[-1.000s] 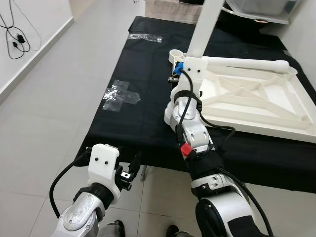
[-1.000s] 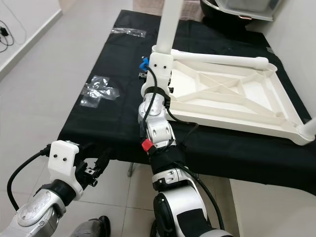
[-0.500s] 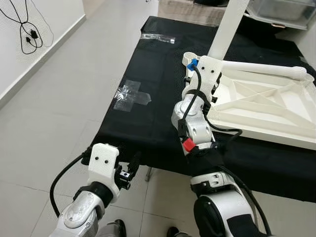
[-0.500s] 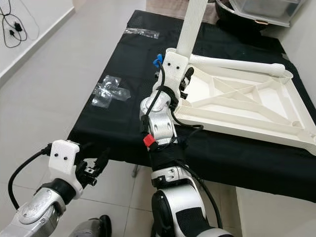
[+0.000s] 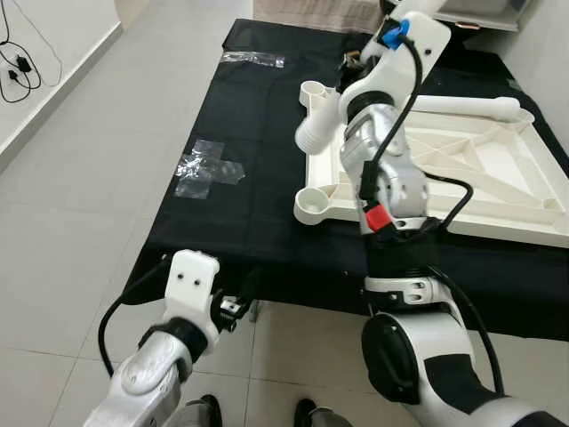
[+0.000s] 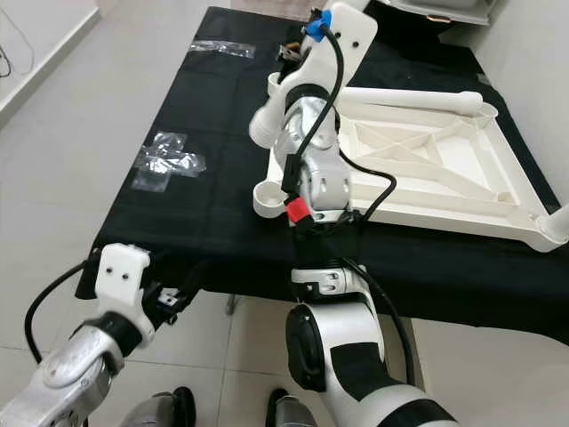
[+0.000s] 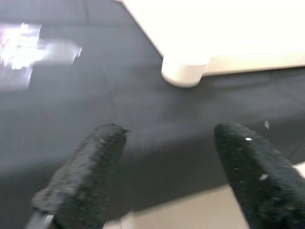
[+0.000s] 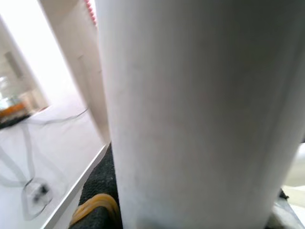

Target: Building children table

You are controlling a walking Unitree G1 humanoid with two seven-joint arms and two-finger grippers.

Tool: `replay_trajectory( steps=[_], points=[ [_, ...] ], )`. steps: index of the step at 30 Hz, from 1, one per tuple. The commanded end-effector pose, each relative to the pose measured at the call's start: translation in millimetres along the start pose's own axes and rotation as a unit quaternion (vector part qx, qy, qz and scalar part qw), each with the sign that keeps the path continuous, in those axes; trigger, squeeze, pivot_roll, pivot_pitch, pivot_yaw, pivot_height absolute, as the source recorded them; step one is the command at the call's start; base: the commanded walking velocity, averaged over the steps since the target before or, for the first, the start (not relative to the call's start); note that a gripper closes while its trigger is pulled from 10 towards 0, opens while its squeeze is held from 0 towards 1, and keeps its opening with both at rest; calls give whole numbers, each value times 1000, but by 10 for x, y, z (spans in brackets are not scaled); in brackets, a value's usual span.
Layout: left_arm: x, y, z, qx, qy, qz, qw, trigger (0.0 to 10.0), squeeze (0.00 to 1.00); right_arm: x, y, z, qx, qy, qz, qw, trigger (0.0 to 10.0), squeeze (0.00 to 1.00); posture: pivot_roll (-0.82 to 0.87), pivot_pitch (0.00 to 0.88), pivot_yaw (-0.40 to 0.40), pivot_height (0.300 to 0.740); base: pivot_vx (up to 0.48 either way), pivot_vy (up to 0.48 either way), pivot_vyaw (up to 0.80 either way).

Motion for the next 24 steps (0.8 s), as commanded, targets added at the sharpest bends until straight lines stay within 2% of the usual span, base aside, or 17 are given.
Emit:
replay_trajectory(
  steps=[1, 2, 3, 4, 6, 7, 9, 11, 13, 14, 16, 21, 24],
  points=[
    [-10, 44, -50, 9, 7, -37, 999, 10000, 1000, -105, -3, 63, 28, 18, -4, 999, 10000, 0, 115, 148, -102, 740, 0, 0, 0],
    [33, 76, -135, 12, 4, -97, 995, 10000, 1000, -201, -3, 114, 46, 38, -21, 998, 10000, 0, 116, 144, -99, 740, 0, 0, 0],
    [66, 78, -228, 1, 6, -129, 992, 10000, 478, -278, 3, 166, 62, 53, -31, 996, 10000, 0, 120, 147, -102, 740, 0, 0, 0],
    [66, 78, -228, 1, 6, -129, 992, 10000, 478, -278, 3, 166, 62, 53, -31, 996, 10000, 0, 120, 147, -102, 740, 0, 0, 0],
    [98, 70, -323, -13, 10, -155, 988, 10000, 478, -348, 10, 225, 79, 66, -42, 994, 10000, 0, 121, 146, -105, 740, 0, 0, 0],
    [143, 89, -394, -10, 3, -169, 986, 10000, 0, -384, 21, 258, 91, 72, -41, 992, 10000, 0, 128, 136, -112, 740, 0, 0, 0],
    [178, 108, -440, -5, -3, -180, 984, 10000, 0, -407, 29, 280, 98, 77, -41, 991, 10000, 0, 128, 136, -112, 740, 0, 0, 0],
    [257, 154, -599, 4, -17, -204, 979, 10000, 0, -425, 52, 310, 113, 84, -48, 989, 10000, 0, 129, 137, -115, 740, 0, 0, 0],
    [257, 154, -599, 4, -17, -204, 979, 10000, 0, -425, 52, 310, 113, 84, -48, 989, 10000, 0, 129, 137, -115, 740, 0, 0, 0],
    [248, 136, -737, -2, -15, -206, 978, 10000, 0, -407, 88, 323, 122, 83, -55, 988, 10000, 0, 115, 127, -114, 740, 0, 0, 0],
    [238, 115, -778, -7, -15, -204, 979, 10000, 0, -399, 106, 327, 126, 82, -57, 987, 10000, 0, 115, 127, -114, 740, 0, 0, 0],
    [245, -40, -954, -26, -33, -239, 970, 10000, 0, -342, 206, 364, 157, 81, -71, 982, 10000, 0, 109, 120, -110, 740, 0, 0, 0],
    [260, -59, -984, -26, -38, -241, 969, 10000, 0, -343, 225, 375, 163, 81, -71, 981, 10000, 0, 110, 117, -107, 740, 0, 0, 0]
  ],
)
Point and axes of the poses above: a point about 5 cm out from each wrist's last joint towards the gripper, its own z axis pointing back from the gripper into the wrist, its own x axis along the axis of the wrist's last joint, y = z × x, the point moved 1 cm from there along -z, pointing out of the wrist towards the gripper, and after that the axes turned 7 degrees about z, right-handed, at the moved point
